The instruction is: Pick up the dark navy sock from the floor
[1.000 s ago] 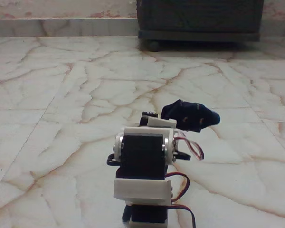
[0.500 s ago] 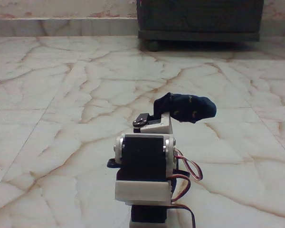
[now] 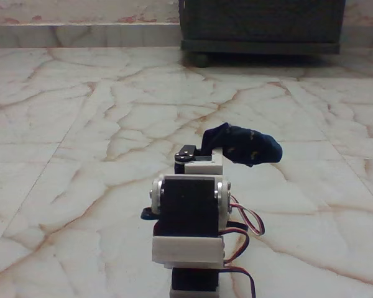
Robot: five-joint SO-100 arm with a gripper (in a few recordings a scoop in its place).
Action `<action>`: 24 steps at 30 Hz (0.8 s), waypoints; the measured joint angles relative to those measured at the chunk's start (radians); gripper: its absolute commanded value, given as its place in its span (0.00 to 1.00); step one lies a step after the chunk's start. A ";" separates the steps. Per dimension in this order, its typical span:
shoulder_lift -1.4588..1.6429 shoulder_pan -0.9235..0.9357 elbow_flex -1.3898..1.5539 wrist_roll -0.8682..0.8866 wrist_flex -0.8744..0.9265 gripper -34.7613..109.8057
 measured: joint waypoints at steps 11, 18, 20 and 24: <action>0.000 -0.003 0.000 0.000 0.021 0.24; 0.000 -0.006 0.000 0.000 0.028 0.24; 0.000 -0.006 0.000 0.000 0.028 0.24; 0.000 -0.034 0.000 0.029 0.028 0.24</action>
